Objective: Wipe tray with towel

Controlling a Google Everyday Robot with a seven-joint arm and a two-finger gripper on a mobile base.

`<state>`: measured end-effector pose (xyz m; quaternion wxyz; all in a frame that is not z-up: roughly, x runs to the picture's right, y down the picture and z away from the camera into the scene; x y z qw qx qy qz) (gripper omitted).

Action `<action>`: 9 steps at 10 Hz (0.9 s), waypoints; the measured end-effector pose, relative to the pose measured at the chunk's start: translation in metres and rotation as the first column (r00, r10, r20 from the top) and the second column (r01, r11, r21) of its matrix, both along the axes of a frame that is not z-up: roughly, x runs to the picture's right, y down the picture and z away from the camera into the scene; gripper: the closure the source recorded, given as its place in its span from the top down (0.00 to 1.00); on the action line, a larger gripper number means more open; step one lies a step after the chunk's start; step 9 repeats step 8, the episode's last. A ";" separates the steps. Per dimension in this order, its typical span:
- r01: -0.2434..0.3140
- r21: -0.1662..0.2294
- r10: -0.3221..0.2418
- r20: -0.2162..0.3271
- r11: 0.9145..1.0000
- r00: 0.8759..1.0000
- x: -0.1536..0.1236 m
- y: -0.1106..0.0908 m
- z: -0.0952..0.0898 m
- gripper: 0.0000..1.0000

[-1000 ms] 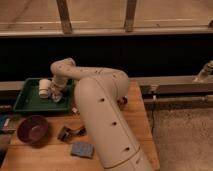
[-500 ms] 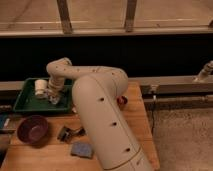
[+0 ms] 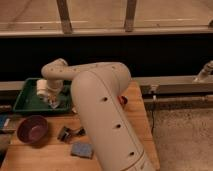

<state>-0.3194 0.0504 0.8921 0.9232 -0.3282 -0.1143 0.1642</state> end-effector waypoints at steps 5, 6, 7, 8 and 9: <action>0.048 0.009 -0.047 -0.030 0.999 0.998 0.022 -0.069 0.056 0.00; 0.059 0.012 -0.058 -0.022 0.998 0.998 0.025 -0.078 0.060 0.00; 0.068 0.012 -0.068 -0.009 0.998 0.998 0.025 -0.083 0.061 0.00; 0.075 0.003 -0.075 0.012 0.997 0.997 0.025 -0.086 0.059 0.00; 0.075 0.003 -0.075 0.012 0.997 0.997 0.025 -0.086 0.059 0.00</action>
